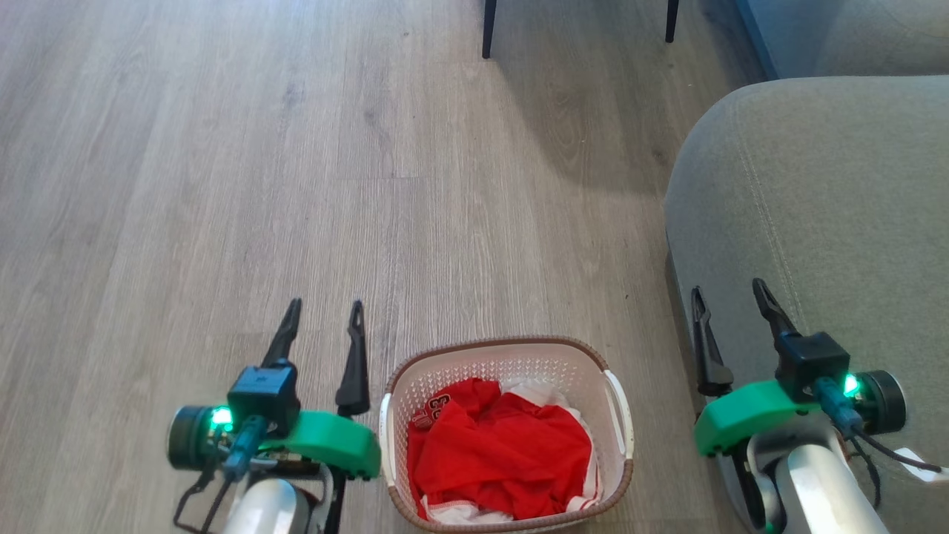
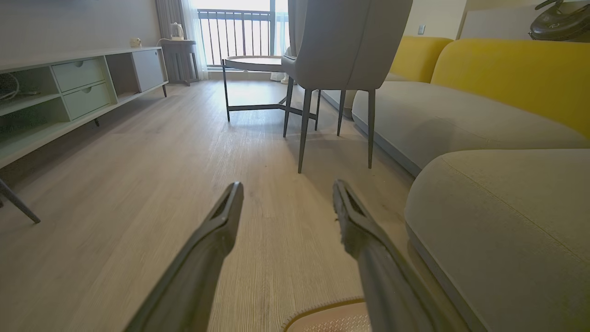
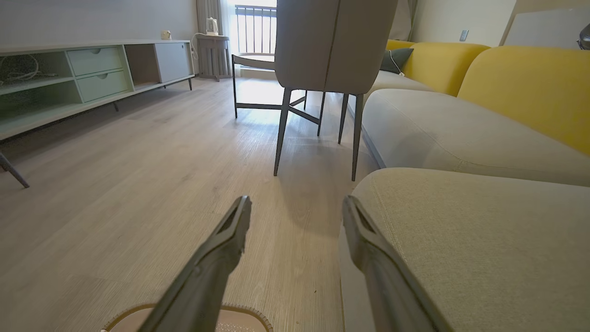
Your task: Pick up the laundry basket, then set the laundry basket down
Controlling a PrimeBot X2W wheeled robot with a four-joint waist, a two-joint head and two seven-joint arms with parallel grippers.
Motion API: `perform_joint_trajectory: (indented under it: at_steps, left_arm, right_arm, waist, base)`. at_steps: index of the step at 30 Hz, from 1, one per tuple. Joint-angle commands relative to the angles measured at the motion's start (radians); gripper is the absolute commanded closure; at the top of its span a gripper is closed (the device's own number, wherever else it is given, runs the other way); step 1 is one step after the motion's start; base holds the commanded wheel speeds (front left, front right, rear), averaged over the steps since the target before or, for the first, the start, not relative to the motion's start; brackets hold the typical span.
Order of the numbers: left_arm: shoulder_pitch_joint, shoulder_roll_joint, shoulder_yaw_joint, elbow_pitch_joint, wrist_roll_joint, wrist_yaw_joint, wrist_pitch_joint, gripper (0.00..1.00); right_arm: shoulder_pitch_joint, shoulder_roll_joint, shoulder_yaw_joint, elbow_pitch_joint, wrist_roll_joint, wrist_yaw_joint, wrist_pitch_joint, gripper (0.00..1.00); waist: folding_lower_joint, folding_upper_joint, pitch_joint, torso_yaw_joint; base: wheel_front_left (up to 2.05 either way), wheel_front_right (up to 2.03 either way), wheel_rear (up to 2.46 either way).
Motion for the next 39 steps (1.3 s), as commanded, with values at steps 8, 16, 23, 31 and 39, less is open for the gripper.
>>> perform_joint_trajectory:
  at_steps: [8,16,23,31,39]
  left_arm:
    - [-0.022,-0.009,0.067,-0.036,0.009,-0.038,-0.009,0.00]
    - [-0.017,-0.009,0.063,-0.024,-0.027,-0.079,-0.009,0.00]
    - [-0.030,-0.009,0.068,-0.011,-0.038,-0.088,-0.009,0.00]
    - [-0.077,-0.009,0.052,0.056,-0.069,-0.093,-0.009,0.00]
    - [-0.210,-0.009,0.016,0.218,-0.098,-0.128,-0.009,0.00]
  right_arm:
    - [-0.033,0.006,0.027,-0.030,-0.006,0.002,-0.012,0.00]
    - [-0.034,0.006,0.027,-0.032,-0.005,0.002,-0.012,0.00]
    - [-0.045,0.006,0.021,-0.035,-0.008,0.002,-0.012,0.00]
    - [-0.092,0.006,0.005,0.038,-0.025,0.002,-0.012,0.00]
    - [-0.214,0.006,0.012,0.186,-0.024,0.002,-0.012,0.00]
  waist:
    - [0.0000,0.0000,-0.001,0.002]
    - [0.0000,0.0000,0.005,0.004]
    - [0.0000,0.0000,0.042,0.000]
    - [0.0000,0.0000,0.153,-0.002]
    - [0.0000,0.0000,0.340,0.007]
  base:
    - [0.00,0.00,0.00]
    - [0.00,0.00,0.00]
    - [0.00,0.00,0.00]
    - [0.00,0.00,0.00]
    - [0.00,0.00,0.00]
